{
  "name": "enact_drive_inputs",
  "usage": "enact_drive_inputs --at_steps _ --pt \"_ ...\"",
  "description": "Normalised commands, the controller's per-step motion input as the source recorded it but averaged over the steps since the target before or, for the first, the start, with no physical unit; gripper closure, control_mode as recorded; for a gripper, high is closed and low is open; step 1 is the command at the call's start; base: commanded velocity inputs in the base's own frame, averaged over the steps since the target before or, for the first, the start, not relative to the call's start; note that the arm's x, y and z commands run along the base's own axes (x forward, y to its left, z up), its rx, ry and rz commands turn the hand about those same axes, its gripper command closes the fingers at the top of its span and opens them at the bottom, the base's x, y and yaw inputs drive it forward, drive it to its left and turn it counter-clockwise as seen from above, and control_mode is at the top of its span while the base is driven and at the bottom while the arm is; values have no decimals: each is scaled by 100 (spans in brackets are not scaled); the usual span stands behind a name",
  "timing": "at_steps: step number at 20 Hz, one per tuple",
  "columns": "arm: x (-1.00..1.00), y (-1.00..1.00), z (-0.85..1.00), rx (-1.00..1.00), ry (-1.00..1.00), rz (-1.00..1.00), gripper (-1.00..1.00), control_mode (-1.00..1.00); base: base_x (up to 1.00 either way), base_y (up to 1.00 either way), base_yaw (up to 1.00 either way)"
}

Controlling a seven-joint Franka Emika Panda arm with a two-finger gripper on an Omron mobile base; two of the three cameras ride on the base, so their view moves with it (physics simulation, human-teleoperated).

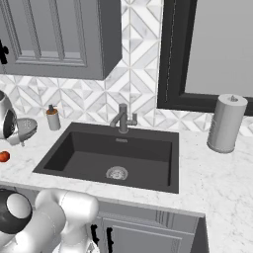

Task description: Put the colander in the sink, put the apple in the colander, and turn on the sink faucet and pour water over the colander.

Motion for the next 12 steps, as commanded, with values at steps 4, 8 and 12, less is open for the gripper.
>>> enact_drive_inputs --at_steps 4,8,12 --pt "0 33 3 16 -3 -1 -100 -100 0 0 0" --pt "16 17 8 10 0 -4 -100 -100 0 0 0" --pt "41 16 6 1 7 -1 -100 -100 0 0 0"
